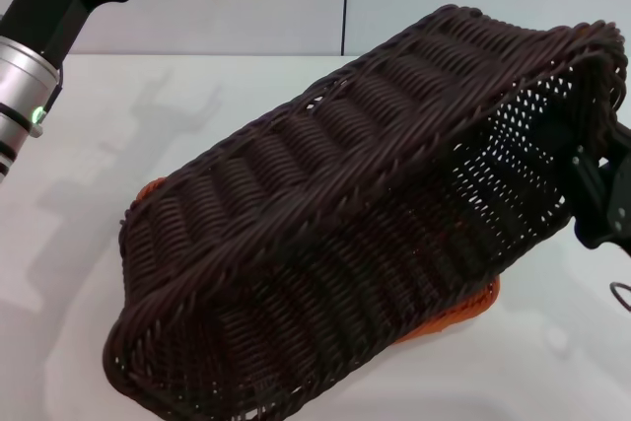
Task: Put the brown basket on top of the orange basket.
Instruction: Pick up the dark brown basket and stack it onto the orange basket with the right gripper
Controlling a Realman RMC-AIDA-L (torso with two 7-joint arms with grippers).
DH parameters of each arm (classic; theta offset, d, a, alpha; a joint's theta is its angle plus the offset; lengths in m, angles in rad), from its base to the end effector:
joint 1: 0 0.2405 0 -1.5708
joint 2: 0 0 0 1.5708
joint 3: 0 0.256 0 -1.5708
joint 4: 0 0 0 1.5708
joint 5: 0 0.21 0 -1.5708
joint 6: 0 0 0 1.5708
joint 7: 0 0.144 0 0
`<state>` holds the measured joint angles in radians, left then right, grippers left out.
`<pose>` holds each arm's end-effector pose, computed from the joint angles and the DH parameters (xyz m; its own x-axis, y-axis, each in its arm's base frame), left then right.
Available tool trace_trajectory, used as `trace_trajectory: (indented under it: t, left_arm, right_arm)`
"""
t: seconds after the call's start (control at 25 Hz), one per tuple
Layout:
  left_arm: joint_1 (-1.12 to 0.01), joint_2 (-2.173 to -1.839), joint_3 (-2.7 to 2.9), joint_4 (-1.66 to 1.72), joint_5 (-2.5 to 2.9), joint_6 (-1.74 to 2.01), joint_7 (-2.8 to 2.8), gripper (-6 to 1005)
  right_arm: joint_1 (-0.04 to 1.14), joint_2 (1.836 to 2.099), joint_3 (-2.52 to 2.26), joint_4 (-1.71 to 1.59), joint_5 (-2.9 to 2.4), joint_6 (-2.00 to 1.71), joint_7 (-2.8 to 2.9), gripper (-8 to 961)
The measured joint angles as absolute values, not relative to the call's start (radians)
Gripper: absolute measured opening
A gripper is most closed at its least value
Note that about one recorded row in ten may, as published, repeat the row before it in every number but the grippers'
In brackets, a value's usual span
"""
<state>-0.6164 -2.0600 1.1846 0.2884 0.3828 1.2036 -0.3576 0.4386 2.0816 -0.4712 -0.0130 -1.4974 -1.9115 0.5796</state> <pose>-0.2349 0.4098 0.0424 0.6491 -0.3522 0.6743 0.5787 -0.3467 -0.7382 0.2539 0.2584 -0.0080 0.3395 0.2147 -0.9158 -0.5010 -0.7827 -0.3692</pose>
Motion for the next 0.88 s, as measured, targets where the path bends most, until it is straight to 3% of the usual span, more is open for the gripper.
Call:
trace_trajectory:
  t: [0.88]
  left_arm:
    - [-0.634,-2.061,1.184,0.310,0.377,1.146,-0.328,813]
  right_arm:
    - [0.341,2.085,-0.486,0.105,-1.520,-1.952,0.513,165]
